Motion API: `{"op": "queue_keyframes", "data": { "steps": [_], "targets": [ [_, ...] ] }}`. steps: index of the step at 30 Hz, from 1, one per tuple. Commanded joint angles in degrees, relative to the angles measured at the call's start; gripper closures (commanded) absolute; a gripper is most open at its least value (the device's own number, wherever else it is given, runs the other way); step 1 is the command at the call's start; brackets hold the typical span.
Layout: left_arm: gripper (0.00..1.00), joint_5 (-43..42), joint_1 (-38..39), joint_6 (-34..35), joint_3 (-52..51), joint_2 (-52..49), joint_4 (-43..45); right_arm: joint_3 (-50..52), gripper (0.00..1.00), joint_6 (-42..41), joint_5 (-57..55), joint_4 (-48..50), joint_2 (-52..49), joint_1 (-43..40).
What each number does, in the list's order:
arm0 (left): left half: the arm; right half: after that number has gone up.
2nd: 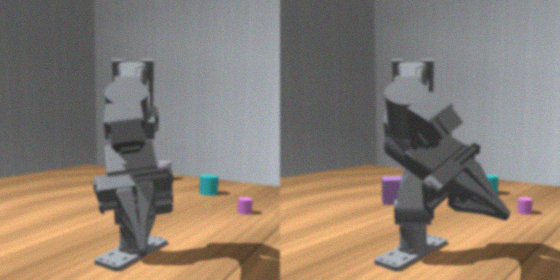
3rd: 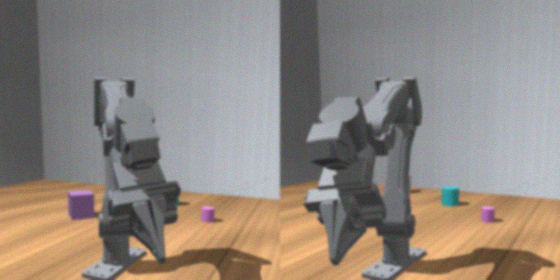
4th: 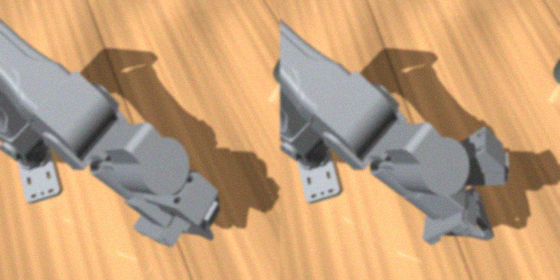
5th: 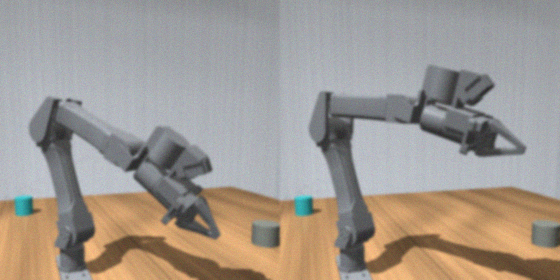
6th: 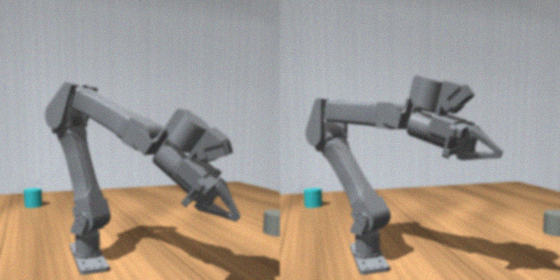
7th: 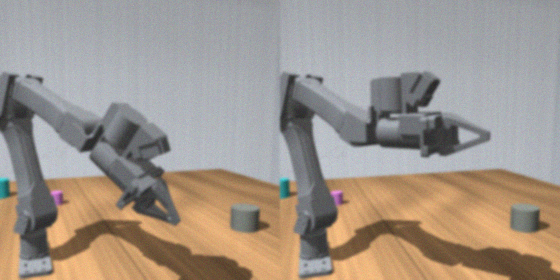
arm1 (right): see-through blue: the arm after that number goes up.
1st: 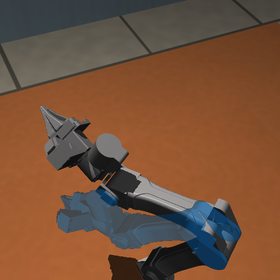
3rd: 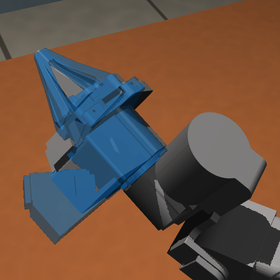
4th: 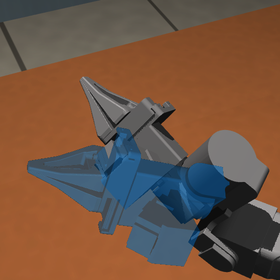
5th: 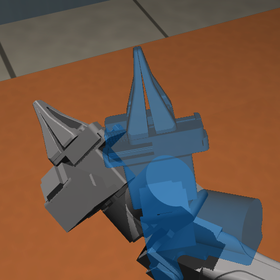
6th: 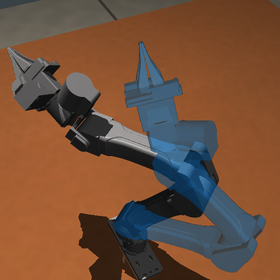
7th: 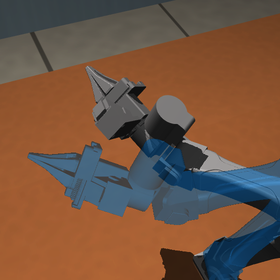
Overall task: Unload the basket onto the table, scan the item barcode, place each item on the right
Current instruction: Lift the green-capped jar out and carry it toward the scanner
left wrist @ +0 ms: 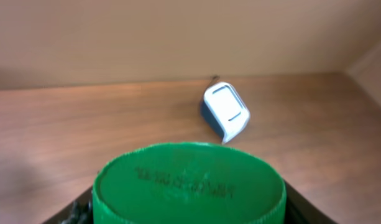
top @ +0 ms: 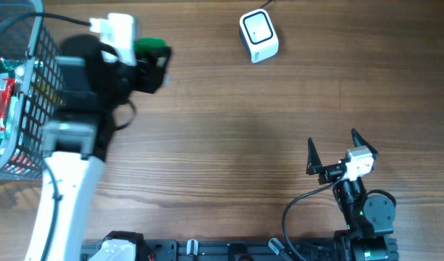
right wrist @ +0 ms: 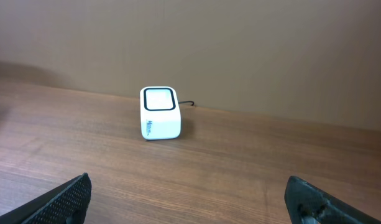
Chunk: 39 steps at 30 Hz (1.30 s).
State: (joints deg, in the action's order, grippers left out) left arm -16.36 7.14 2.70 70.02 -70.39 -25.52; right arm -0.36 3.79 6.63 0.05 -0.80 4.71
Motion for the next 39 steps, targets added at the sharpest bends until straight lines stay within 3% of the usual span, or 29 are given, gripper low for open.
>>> {"op": "queue_keyframes", "data": {
  "steps": [1,8,11,15,20,25,32,33,34,36,39],
  "targets": [
    [0.45,-0.1,5.3,4.5,-9.7,0.0,11.2,0.1,0.00,0.3,0.7,0.3,0.0,-0.3],
    [0.46,-0.4,15.5,9.8,-30.1,-0.9,45.9,0.1,0.00,0.3,0.7,0.3,0.0,-0.3],
    [0.43,-0.3,19.1,9.8,-35.5,-3.5,55.8,0.1,0.00,0.3,0.7,0.3,0.0,-0.3],
    [0.41,-0.4,22.0,9.7,-36.7,-9.6,57.3,0.1,0.00,0.3,0.7,0.3,0.0,-0.3],
    [0.47,-5.2,22.6,9.7,-36.7,-18.3,63.4,0.1,0.00,0.3,0.7,0.3,0.0,-0.3],
    [0.44,-12.3,22.6,9.8,-36.7,-25.8,75.0,0.1,0.00,0.3,0.7,0.3,0.0,-0.3],
    [0.39,-15.0,22.8,7.5,-36.6,-33.4,80.3,0.1,0.00,0.3,0.7,0.3,0.0,-0.3],
    [0.36,-16.7,22.8,5.8,-36.6,-34.1,81.4,0.1,0.00,0.4,0.7,0.3,0.0,-0.3],
    [0.26,-18.1,22.8,3.6,-36.6,-34.7,82.1,0.1,0.00,0.4,0.7,0.3,0.0,-0.3],
    [0.18,-18.8,23.0,1.2,-36.7,-35.1,82.0,0.1,0.00,0.3,0.7,0.3,0.0,-0.3],
    [0.28,-19.3,23.0,0.5,-36.7,-35.2,81.2,0.1,0.00,0.4,0.7,0.3,0.0,-0.3]
  ]
}}
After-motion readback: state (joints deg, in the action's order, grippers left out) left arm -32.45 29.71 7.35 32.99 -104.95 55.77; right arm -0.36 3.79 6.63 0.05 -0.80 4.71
